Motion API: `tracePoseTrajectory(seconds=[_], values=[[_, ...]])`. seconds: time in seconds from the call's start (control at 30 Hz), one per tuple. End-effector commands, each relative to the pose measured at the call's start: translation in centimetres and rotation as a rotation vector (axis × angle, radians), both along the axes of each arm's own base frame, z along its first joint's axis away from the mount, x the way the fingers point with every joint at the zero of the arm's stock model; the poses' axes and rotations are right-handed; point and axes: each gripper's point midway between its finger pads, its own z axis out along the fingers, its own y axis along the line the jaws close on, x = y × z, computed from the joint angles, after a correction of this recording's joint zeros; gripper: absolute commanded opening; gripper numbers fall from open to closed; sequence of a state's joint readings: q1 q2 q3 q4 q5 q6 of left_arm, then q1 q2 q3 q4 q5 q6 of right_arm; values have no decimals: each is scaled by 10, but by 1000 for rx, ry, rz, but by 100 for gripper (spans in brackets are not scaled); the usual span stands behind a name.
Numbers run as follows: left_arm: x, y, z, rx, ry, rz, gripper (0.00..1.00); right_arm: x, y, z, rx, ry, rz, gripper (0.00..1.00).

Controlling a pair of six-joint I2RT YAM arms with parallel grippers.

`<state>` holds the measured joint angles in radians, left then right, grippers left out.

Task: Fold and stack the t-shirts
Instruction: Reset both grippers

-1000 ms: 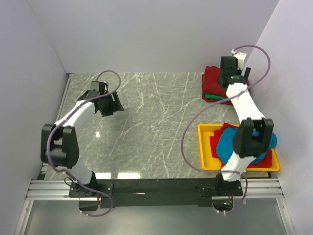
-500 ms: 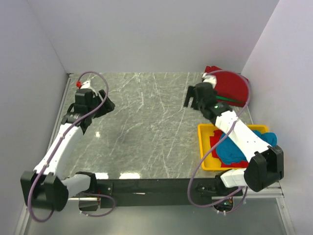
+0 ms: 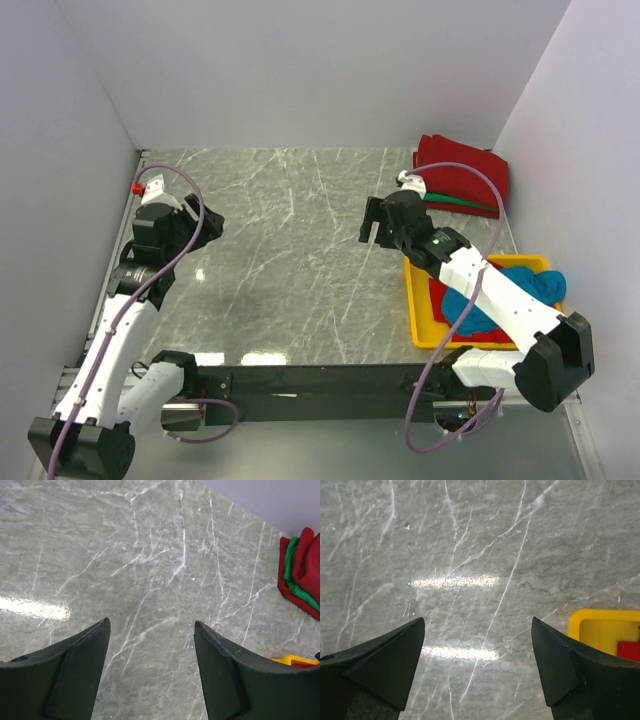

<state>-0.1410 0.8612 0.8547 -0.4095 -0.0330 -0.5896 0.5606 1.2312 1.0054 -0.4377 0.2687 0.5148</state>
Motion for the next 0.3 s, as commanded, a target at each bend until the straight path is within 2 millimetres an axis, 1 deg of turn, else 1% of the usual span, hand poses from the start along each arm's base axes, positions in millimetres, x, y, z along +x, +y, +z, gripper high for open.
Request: tracePoseTrajectory(seconds=[0.0,0.1,0.2,0.27], values=[[-2,3,17,13,-62,9,74,-4,-7,11,17,-32,-41,93],[-8,2,26,18,-98,-11,73,-7,-9,12,20,-33,-45,93],[-11,0,26,23,-95,-30,74,-12,-11,8,25,-21,-52,93],[-12,0,26,27,-93,-34,77,-14,-14,7,27,-19,-68,93]])
